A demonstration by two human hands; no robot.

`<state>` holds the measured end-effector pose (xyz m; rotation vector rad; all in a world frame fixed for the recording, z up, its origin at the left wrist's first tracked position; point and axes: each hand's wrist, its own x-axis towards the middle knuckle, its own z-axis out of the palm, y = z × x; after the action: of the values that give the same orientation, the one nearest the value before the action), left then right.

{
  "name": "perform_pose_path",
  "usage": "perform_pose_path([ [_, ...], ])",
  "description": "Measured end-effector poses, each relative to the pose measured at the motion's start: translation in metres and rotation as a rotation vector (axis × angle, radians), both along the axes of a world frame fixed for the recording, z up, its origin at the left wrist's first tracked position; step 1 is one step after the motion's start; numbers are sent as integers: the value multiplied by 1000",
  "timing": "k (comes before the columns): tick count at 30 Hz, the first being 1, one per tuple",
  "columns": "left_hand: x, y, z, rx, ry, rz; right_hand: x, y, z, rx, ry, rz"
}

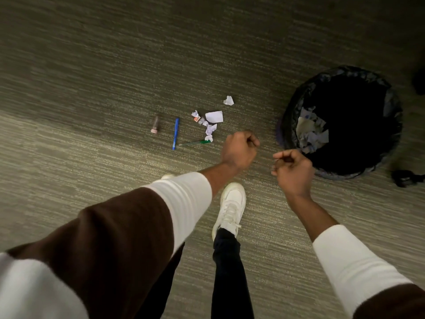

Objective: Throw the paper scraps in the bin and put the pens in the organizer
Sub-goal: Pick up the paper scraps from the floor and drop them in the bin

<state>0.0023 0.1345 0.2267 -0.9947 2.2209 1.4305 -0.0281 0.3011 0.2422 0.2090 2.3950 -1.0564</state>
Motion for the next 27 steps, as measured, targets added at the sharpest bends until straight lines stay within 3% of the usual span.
perform_pose_path([
  [8,59,-104,-56,-184,-246,-36,-3,-70,-59,93,-75,386],
  [16,61,-163,-146,-311,-318,-177,-12,-143,-160,274,-23,721],
  [27,36,-175,-245,-532,-79,-318,-6,-194,-271,185,146,769],
])
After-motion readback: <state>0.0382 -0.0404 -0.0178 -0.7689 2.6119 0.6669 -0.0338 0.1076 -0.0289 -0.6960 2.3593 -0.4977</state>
